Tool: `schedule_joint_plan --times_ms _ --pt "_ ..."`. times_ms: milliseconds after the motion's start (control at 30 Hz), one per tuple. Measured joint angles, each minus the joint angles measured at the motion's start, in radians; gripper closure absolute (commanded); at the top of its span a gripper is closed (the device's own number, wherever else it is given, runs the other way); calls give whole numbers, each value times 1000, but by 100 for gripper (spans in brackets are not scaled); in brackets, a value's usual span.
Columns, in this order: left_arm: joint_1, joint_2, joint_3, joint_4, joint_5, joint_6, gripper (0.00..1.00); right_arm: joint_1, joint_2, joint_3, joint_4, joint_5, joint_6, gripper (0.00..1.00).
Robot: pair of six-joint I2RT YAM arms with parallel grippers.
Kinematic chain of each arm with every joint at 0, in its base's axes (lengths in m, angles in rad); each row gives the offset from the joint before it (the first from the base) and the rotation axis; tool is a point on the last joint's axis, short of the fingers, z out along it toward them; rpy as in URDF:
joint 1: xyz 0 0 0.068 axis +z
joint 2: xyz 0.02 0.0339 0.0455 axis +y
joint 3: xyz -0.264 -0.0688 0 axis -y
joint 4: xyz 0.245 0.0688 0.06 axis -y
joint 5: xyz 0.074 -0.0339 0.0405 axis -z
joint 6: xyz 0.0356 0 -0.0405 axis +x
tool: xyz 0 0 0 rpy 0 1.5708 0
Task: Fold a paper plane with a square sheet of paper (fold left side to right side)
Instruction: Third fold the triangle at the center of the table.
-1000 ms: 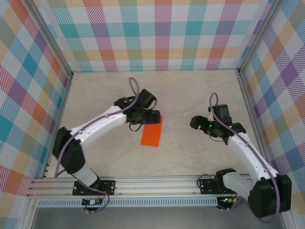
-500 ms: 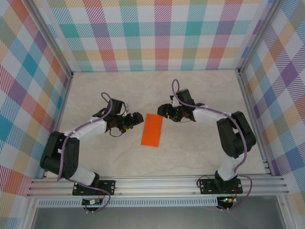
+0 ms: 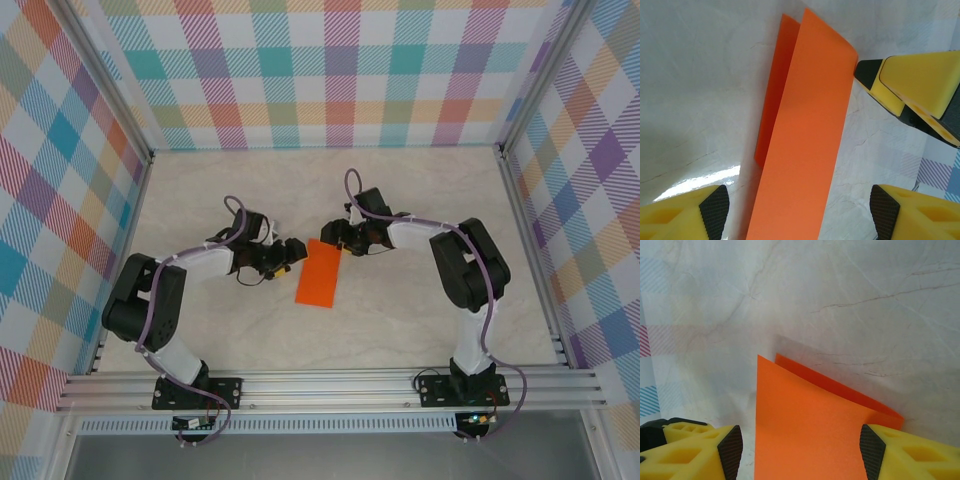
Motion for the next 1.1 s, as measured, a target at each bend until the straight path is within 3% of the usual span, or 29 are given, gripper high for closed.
schedule_joint_plan --times_ms 667,1100 --pt "-16 102 29 1 60 2 37 0 23 25 -51 24 -54 34" --pt "-40 152 46 51 112 -40 61 0 23 25 -51 20 -61 34"
